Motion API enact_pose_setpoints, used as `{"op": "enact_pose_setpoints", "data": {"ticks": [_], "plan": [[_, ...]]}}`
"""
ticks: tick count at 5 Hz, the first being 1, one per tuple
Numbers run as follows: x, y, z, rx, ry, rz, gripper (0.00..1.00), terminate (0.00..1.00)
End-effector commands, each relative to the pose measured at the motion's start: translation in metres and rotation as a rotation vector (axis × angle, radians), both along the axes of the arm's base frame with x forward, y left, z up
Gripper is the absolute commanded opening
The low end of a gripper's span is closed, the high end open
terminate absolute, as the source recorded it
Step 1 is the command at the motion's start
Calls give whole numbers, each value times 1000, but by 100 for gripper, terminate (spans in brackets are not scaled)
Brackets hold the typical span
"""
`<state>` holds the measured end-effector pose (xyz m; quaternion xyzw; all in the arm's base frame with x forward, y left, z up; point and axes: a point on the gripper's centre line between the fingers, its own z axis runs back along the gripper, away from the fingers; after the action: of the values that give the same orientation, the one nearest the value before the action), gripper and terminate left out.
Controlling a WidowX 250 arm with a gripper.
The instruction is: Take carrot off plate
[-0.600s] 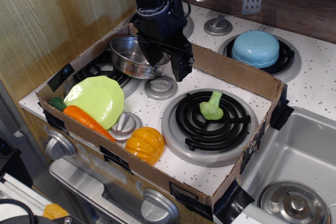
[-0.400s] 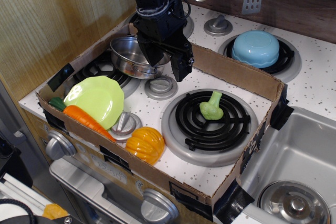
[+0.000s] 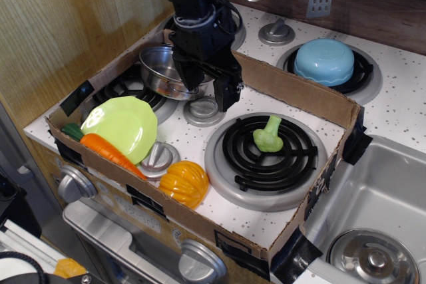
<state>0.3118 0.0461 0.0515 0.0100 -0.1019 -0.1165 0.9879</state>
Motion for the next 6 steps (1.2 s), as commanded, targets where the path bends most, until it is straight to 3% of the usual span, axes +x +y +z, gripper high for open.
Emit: {"op": "enact_pose_setpoints", "data": {"ticks": [1,2,3,5,6], "plan": [[-11,0,35,114,-60,-252,100,0],[-24,6,44,66,-37,-448,100,0],[-36,21,49,-67,-1,-677,100,0],[-54,30,56,-72,148,-1039,100,0],[-71,34,43,26,162,-1135,100,0]]}}
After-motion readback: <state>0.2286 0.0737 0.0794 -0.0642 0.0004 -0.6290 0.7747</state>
